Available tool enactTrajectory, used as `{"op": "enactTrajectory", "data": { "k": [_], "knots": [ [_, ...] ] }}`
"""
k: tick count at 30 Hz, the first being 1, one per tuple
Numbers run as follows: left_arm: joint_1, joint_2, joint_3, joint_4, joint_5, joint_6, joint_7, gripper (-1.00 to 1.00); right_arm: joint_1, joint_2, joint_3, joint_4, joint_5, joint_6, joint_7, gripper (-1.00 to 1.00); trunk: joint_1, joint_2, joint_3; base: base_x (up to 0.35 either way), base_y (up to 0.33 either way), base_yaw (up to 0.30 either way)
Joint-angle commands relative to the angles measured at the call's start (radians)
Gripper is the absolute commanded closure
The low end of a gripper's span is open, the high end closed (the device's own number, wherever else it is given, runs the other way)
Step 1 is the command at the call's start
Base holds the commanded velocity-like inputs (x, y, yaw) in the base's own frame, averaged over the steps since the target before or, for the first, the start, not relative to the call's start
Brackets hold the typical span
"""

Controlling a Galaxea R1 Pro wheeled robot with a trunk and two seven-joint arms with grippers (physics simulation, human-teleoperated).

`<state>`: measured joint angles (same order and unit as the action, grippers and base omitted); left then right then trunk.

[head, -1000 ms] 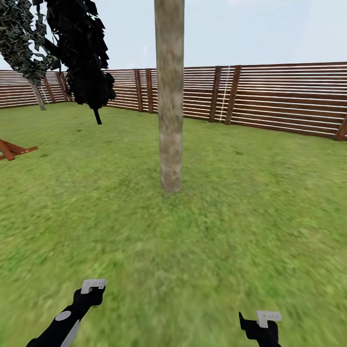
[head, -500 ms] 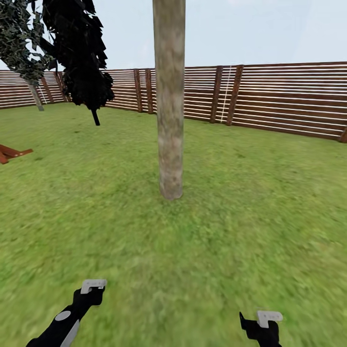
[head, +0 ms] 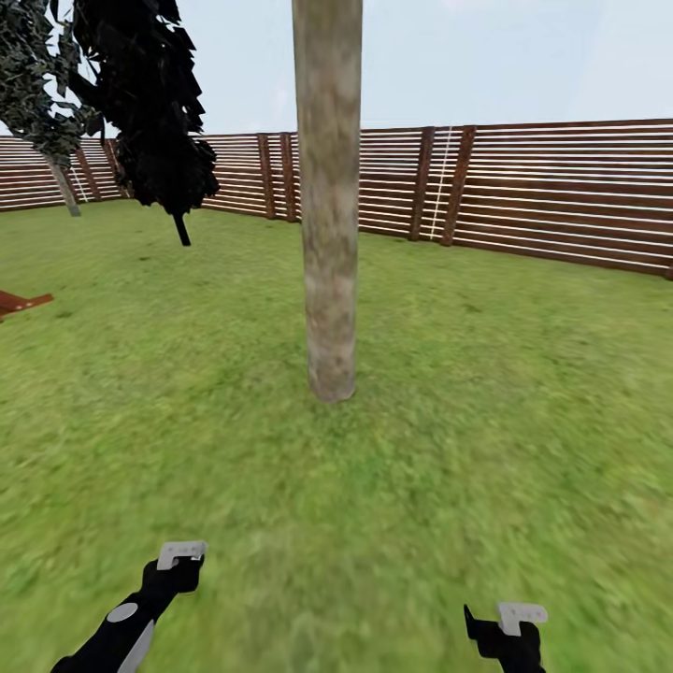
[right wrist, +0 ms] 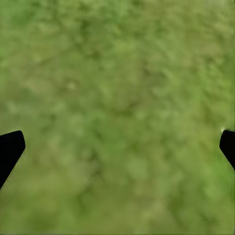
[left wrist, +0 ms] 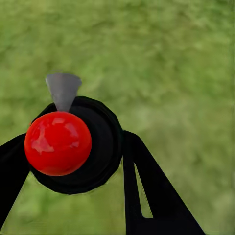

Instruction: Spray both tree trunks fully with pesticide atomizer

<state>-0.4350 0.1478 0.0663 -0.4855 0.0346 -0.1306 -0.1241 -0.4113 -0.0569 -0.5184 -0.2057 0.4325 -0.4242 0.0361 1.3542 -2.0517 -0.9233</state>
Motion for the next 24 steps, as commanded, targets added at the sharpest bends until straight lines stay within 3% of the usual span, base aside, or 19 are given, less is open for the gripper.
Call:
{"op": "enactTrajectory", "data": {
  "k": [1, 24],
  "knots": [
    [-0.001, -0.001, 0.006, 0.001, 0.004, -0.002, -0.009, 1.00, -0.001, 0.000, -0.008, 0.001, 0.006, -0.004, 0.004, -1.00, 0.000, 0.000, -0.001, 0.339, 0.000, 0.000],
    [-0.001, -0.002, 0.006, 0.001, 0.002, -0.003, -0.009, 1.00, -0.001, 0.000, -0.009, 0.000, 0.005, -0.004, 0.004, -1.00, 0.000, 0.000, -0.001, 0.339, 0.000, 0.000]
  ]
}}
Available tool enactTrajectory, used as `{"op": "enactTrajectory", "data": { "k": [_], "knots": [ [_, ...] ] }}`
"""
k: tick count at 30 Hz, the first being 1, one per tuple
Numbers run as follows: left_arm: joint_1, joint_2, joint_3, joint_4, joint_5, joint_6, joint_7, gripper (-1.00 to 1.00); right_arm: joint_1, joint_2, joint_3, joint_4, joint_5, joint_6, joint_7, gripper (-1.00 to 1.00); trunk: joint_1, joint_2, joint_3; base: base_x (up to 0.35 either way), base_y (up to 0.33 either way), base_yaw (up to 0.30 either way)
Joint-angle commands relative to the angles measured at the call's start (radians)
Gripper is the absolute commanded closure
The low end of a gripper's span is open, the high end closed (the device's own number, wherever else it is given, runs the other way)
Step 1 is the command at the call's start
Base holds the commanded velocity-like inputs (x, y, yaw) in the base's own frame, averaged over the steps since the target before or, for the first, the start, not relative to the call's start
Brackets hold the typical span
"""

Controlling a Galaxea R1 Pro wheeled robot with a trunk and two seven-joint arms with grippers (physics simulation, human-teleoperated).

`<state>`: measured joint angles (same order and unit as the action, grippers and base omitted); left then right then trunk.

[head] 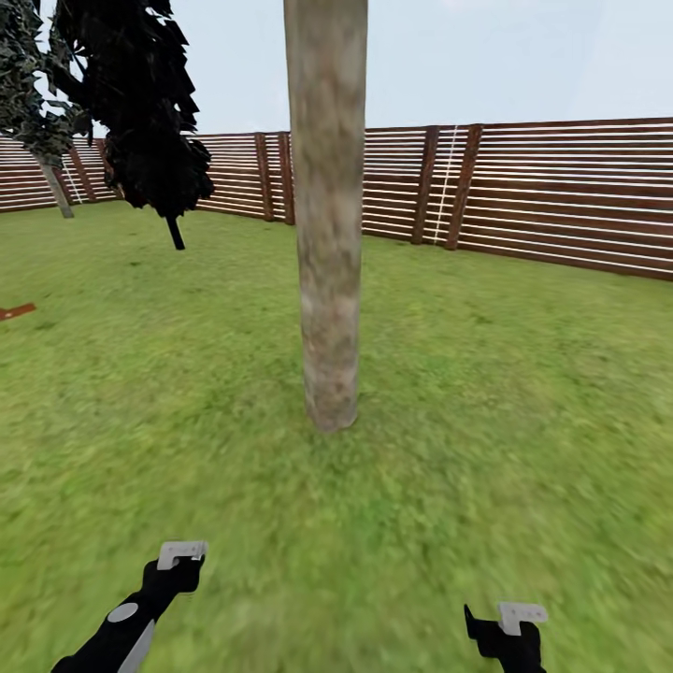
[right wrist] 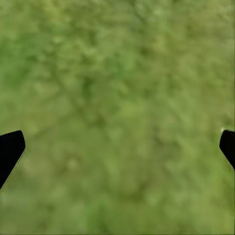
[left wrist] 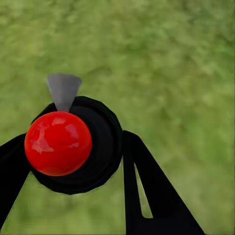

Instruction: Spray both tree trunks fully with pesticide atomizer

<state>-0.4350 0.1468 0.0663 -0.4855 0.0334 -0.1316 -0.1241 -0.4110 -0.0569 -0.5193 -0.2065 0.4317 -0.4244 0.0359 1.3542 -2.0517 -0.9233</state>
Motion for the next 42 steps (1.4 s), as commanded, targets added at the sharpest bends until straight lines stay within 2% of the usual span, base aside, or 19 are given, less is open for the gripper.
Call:
{"op": "enactTrajectory", "data": {
  "k": [1, 24, 36, 38, 39, 40, 41, 42],
  "knots": [
    [-0.001, -0.001, 0.006, 0.001, 0.004, -0.002, -0.009, 1.00, -0.001, 0.000, -0.008, 0.001, 0.006, -0.004, 0.004, -1.00, 0.000, 0.000, -0.001, 0.339, 0.000, 0.000],
    [-0.001, -0.001, 0.004, 0.001, 0.004, -0.001, -0.009, 1.00, -0.001, 0.002, -0.007, 0.001, 0.007, -0.004, 0.004, -1.00, 0.000, 0.000, -0.001, 0.332, -0.021, 0.000],
    [-0.001, 0.000, 0.005, 0.001, 0.003, -0.002, -0.009, 1.00, -0.001, 0.003, -0.006, 0.001, 0.010, -0.004, 0.006, -1.00, 0.000, 0.000, -0.001, 0.150, -0.102, 0.000],
    [-0.001, 0.002, 0.002, 0.001, 0.001, -0.003, -0.012, 1.00, -0.001, 0.002, -0.001, 0.000, 0.053, -0.003, 0.009, -1.00, 0.000, 0.000, -0.001, 0.003, -0.002, 0.000],
    [-0.005, 0.008, 0.002, 0.001, 0.001, -0.004, -0.017, 1.00, -0.002, 0.002, 0.018, -0.006, 0.111, -0.002, 0.010, -1.00, 0.000, 0.000, -0.001, 0.001, -0.001, 0.000],
    [-0.009, 0.018, 0.001, 0.001, 0.001, -0.003, -0.030, 1.00, -0.002, 0.005, 0.061, -0.021, 0.207, -0.002, 0.013, -1.00, 0.000, 0.000, -0.001, 0.000, 0.000, 0.000],
    [-0.010, 0.039, -0.005, 0.001, -0.011, 0.009, -0.073, 1.00, -0.002, 0.008, 0.112, -0.044, 0.303, -0.002, 0.020, -1.00, 0.000, 0.000, -0.001, 0.000, 0.000, 0.000],
    [-0.010, 0.050, -0.014, 0.000, -0.029, 0.022, -0.109, 1.00, -0.002, 0.009, 0.133, -0.058, 0.341, -0.002, 0.032, -1.00, 0.000, 0.000, -0.001, 0.000, 0.000, 0.000]
  ]
}}
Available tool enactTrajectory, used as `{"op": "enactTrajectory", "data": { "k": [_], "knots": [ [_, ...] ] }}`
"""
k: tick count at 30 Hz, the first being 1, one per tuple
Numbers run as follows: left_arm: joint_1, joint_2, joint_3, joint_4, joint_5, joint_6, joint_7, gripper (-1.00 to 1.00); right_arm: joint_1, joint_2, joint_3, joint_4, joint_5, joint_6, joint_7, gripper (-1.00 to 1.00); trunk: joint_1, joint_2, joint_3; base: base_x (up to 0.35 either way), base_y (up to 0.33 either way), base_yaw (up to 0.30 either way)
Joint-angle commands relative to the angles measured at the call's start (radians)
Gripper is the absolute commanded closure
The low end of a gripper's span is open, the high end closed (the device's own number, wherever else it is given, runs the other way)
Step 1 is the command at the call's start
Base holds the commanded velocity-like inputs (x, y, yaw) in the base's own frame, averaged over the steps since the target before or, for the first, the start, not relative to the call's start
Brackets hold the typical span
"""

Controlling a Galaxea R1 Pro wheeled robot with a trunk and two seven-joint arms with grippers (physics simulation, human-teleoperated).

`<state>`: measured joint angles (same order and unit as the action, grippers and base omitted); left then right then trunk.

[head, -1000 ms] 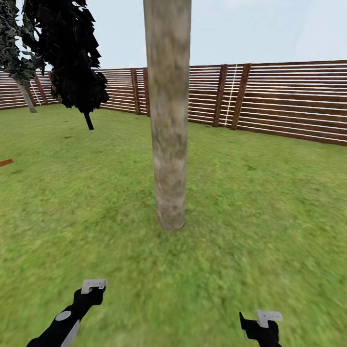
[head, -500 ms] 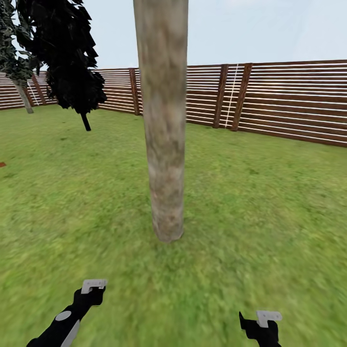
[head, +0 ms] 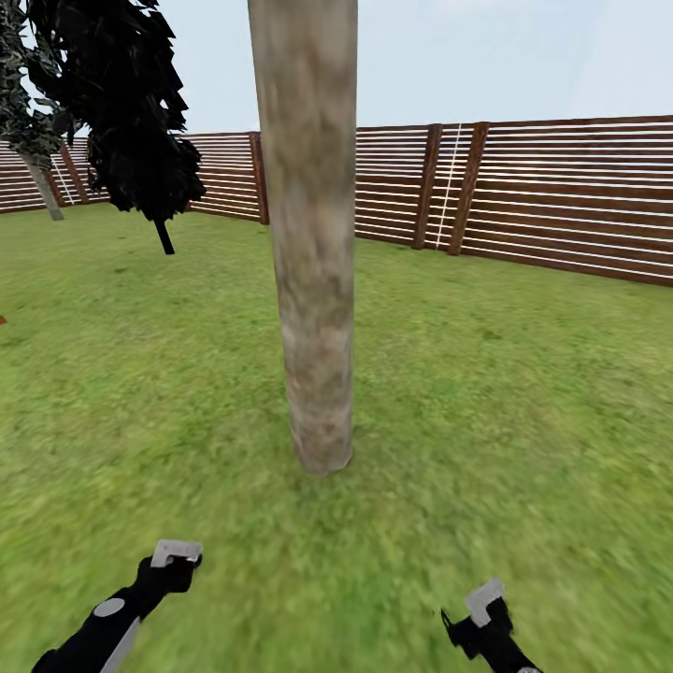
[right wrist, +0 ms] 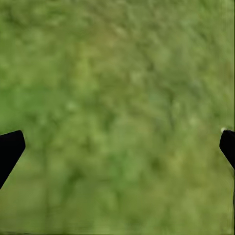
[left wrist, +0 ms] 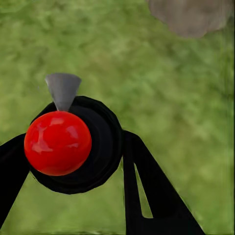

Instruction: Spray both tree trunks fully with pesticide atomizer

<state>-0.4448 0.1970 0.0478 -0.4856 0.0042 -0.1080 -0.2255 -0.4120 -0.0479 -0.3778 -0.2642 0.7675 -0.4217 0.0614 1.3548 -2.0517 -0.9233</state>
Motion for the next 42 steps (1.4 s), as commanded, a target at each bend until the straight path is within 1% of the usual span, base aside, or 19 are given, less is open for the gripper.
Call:
{"op": "enactTrajectory", "data": {
  "k": [1, 3, 4, 5, 7, 8, 9, 10, 11, 13, 15, 19, 20, 24, 25, 31, 35, 39, 42],
  "knots": [
    [-0.002, 0.017, -0.008, -0.004, -0.043, 0.026, -0.076, 1.00, -0.001, 0.002, 0.014, -0.025, 0.047, -0.004, 0.049, -1.00, 0.000, 0.000, -0.001, 0.000, 0.000, 0.000],
    [-0.008, 0.031, -0.017, -0.022, -0.111, 0.062, -0.158, 1.00, -0.003, 0.005, 0.028, -0.057, 0.074, -0.003, 0.145, -1.00, 0.000, 0.000, -0.001, 0.000, 0.000, 0.000],
    [-0.018, 0.037, -0.021, -0.044, -0.171, 0.087, -0.210, 1.00, -0.010, 0.010, 0.033, -0.085, 0.084, -0.002, 0.243, -1.00, 0.000, 0.000, -0.001, 0.000, 0.000, 0.000],
    [-0.038, 0.040, -0.024, -0.095, -0.367, 0.143, -0.383, 1.00, -0.056, 0.026, 0.039, -0.206, 0.094, 0.025, 0.541, -1.00, 0.000, 0.000, -0.001, 0.000, 0.000, 0.000],
    [-0.041, 0.037, -0.023, -0.128, -0.485, 0.159, -0.517, 1.00, -0.082, 0.033, 0.041, -0.267, 0.095, 0.092, 0.695, -1.00, 0.000, 0.000, -0.001, 0.000, 0.000, 0.000],
    [-0.043, 0.032, -0.022, -0.158, -0.557, 0.174, -0.626, 1.00, -0.103, 0.038, 0.068, -0.311, 0.095, 0.133, 0.807, -1.00, 0.000, 0.000, -0.001, 0.000, 0.000, 0.000],
    [-0.043, 0.030, -0.023, -0.167, -0.576, 0.181, -0.666, 1.00, -0.110, 0.039, 0.107, -0.328, 0.094, 0.141, 0.843, -1.00, 0.000, 0.000, -0.001, 0.000, 0.000, 0.000],
    [-0.043, 0.029, -0.023, -0.171, -0.585, 0.185, -0.696, 1.00, -0.114, 0.043, 0.154, -0.338, 0.092, 0.145, 0.865, -1.00, 0.000, 0.000, -0.001, 0.000, 0.000, 0.000],
    [-0.043, 0.028, -0.024, -0.177, -0.592, 0.188, -0.722, 1.00, -0.117, 0.063, 0.217, -0.345, 0.090, 0.147, 0.881, -1.00, 0.000, 0.000, -0.001, 0.000, 0.000, 0.000],
    [-0.043, 0.026, -0.027, -0.180, -0.593, 0.188, -0.732, 1.00, -0.118, 0.086, 0.242, -0.347, 0.089, 0.148, 0.887, -1.00, 0.000, 0.000, -0.001, 0.000, 0.000, 0.000],
    [-0.042, 0.024, -0.038, -0.181, -0.595, 0.188, -0.755, 1.00, -0.119, 0.094, 0.249, -0.345, 0.089, 0.149, 0.889, -1.00, 0.000, 0.000, -0.001, 0.000, 0.000, 0.000],
    [-0.041, 0.020, -0.115, -0.182, -0.601, 0.188, -0.777, 1.00, -0.119, 0.112, 0.252, -0.346, 0.090, 0.150, 0.893, -1.00, 0.000, 0.000, -0.001, 0.000, 0.000, 0.000],
    [-0.041, 0.017, -0.133, -0.182, -0.601, 0.188, -0.778, 1.00, -0.119, 0.114, 0.252, -0.345, 0.090, 0.149, 0.896, 1.00, 0.000, 0.000, -0.001, 0.000, 0.000, 0.000],
    [-0.042, -0.006, -0.151, -0.189, -0.602, 0.189, -0.772, 1.00, -0.120, 0.124, 0.262, -0.349, 0.090, 0.149, 0.915, 1.00, 0.000, 0.000, -0.001, 0.000, 0.000, 0.000],
    [-0.042, -0.038, -0.154, -0.192, -0.608, 0.187, -0.772, 1.00, -0.124, 0.148, 0.279, -0.351, 0.091, 0.149, 0.928, 1.00, 0.000, 0.000, -0.001, 0.000, 0.000, 0.000],
    [-0.042, -0.121, -0.154, -0.191, -0.721, 0.185, -0.774, 1.00, -0.137, 0.174, 0.290, -0.353, 0.091, 0.149, 0.968, 1.00, 0.000, 0.000, -0.001, 0.000, 0.000, 0.000],
    [-0.042, -0.138, -0.154, -0.190, -0.735, 0.185, -0.774, 1.00, -0.137, 0.183, 0.290, -0.370, 0.090, 0.149, 0.986, 1.00, 0.000, 0.000, -0.001, 0.000, 0.000, 0.000],
    [-0.041, -0.150, -0.155, -0.189, -0.741, 0.185, -0.773, 1.00, -0.137, 0.207, 0.290, -0.375, 0.090, 0.149, 0.999, 1.00, 0.000, 0.000, -0.001, 0.000, 0.000, 0.000],
    [-0.041, -0.153, -0.154, -0.188, -0.767, 0.186, -0.772, 1.00, -0.137, 0.217, 0.292, -0.384, 0.090, 0.149, 1.000, 1.00, 0.000, 0.000, -0.001, 0.000, 0.000, 0.000]
  ]
}}
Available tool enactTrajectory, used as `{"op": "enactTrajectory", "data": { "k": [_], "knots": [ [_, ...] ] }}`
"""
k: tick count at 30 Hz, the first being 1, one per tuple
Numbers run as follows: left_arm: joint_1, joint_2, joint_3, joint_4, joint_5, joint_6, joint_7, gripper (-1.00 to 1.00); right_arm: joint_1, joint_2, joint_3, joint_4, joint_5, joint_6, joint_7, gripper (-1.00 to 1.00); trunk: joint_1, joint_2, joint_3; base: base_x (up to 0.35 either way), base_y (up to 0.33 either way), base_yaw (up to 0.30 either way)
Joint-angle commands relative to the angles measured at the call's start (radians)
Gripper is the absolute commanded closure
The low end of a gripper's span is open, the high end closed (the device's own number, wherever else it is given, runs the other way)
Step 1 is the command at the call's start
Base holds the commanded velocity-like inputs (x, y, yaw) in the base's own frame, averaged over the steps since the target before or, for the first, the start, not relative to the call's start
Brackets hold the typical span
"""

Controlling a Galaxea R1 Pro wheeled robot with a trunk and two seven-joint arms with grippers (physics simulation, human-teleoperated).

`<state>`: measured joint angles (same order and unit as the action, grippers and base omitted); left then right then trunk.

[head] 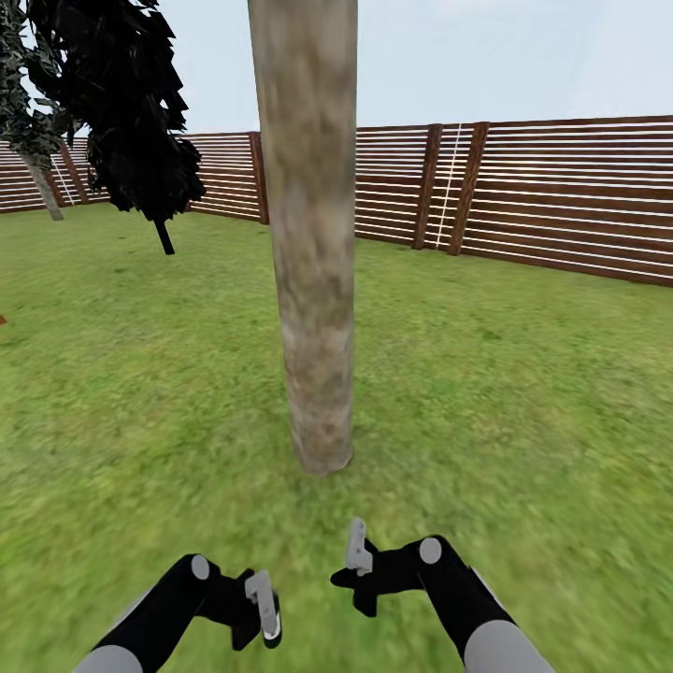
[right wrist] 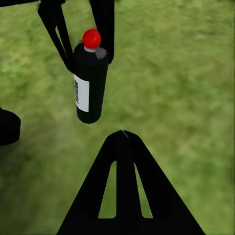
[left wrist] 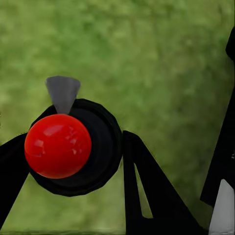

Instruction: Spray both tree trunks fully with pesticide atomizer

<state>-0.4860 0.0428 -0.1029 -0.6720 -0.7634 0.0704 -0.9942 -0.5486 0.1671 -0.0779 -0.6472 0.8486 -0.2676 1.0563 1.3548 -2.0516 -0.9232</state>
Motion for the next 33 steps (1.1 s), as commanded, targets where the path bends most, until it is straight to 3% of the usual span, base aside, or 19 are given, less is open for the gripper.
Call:
{"op": "enactTrajectory", "data": {
  "k": [1, 6, 11, 20, 33],
  "knots": [
    [0.000, 0.000, -0.003, -0.001, -0.006, 0.008, -0.003, 1.00, -0.001, 0.006, -0.001, -0.002, 0.009, -0.005, 0.005, 1.00, 0.000, 0.000, -0.001, 0.000, 0.000, 0.000],
    [0.000, -0.013, -0.003, -0.001, -0.013, 0.004, -0.003, 1.00, -0.001, 0.007, 0.036, -0.005, 0.008, -0.004, 0.004, 1.00, 0.000, 0.000, -0.001, 0.000, 0.000, 0.000],
    [0.000, -0.019, -0.003, -0.003, -0.011, -0.005, -0.007, 1.00, -0.001, 0.007, 0.038, -0.005, 0.007, -0.004, 0.004, 1.00, 0.000, 0.000, -0.001, 0.000, 0.000, 0.000],
    [0.000, -0.059, -0.004, -0.003, -0.011, -0.008, -0.011, 1.00, -0.001, 0.007, 0.038, -0.006, 0.007, -0.004, 0.002, 1.00, 0.000, 0.000, -0.001, 0.000, 0.000, 0.000],
    [0.000, -0.092, -0.004, -0.004, -0.011, -0.011, -0.014, 1.00, -0.001, 0.007, 0.038, -0.006, 0.007, -0.004, 0.001, 1.00, 0.000, 0.000, -0.001, 0.000, 0.000, 0.000]
  ]
}}
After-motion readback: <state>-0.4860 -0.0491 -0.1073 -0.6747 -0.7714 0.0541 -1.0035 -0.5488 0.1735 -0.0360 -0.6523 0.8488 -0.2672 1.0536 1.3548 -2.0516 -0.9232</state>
